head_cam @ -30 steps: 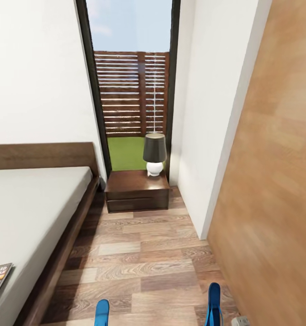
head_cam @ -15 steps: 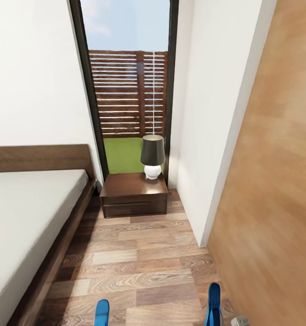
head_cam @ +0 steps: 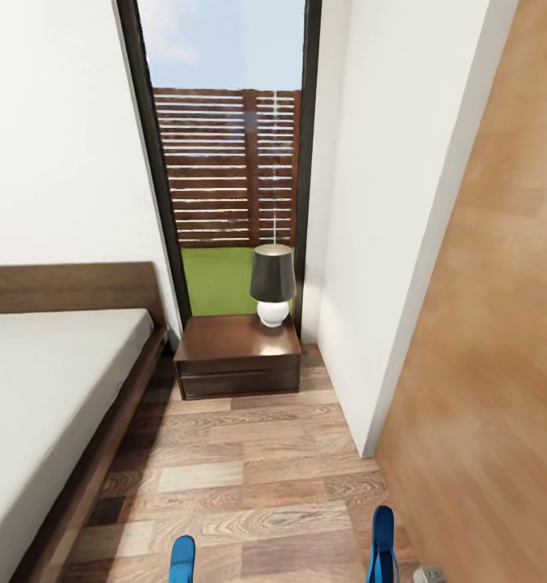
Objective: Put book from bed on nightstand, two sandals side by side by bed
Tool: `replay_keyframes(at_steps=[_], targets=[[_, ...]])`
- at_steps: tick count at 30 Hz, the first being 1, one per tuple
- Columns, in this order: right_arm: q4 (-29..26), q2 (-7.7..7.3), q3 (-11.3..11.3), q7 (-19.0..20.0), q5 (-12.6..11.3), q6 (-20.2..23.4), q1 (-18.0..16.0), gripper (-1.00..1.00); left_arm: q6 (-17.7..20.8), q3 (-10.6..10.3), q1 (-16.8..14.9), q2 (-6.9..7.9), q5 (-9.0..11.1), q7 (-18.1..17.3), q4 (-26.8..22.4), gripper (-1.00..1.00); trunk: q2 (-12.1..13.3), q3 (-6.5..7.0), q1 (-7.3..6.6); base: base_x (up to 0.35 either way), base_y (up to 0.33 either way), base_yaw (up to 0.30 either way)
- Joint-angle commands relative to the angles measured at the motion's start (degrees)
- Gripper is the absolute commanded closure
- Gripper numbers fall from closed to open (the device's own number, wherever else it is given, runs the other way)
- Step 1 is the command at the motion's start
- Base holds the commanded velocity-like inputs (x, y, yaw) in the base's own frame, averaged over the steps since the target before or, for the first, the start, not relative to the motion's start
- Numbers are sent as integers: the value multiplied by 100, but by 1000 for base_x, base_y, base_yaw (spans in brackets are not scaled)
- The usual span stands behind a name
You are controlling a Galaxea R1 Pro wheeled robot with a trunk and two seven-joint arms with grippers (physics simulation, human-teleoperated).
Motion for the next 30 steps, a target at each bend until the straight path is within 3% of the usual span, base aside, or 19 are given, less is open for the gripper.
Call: replay_keyframes(at_steps=[1,30], targets=[[20,4,41,24,-39,-43,-7,100,-17,-35,-5,2,55,-20,7,100,-3,-6,2,224,0,0],[20,4,41,24,-37,-43,-5,100,-17,-35,-5,2,55,-21,12,100,-3,-6,2,224,0,0]])
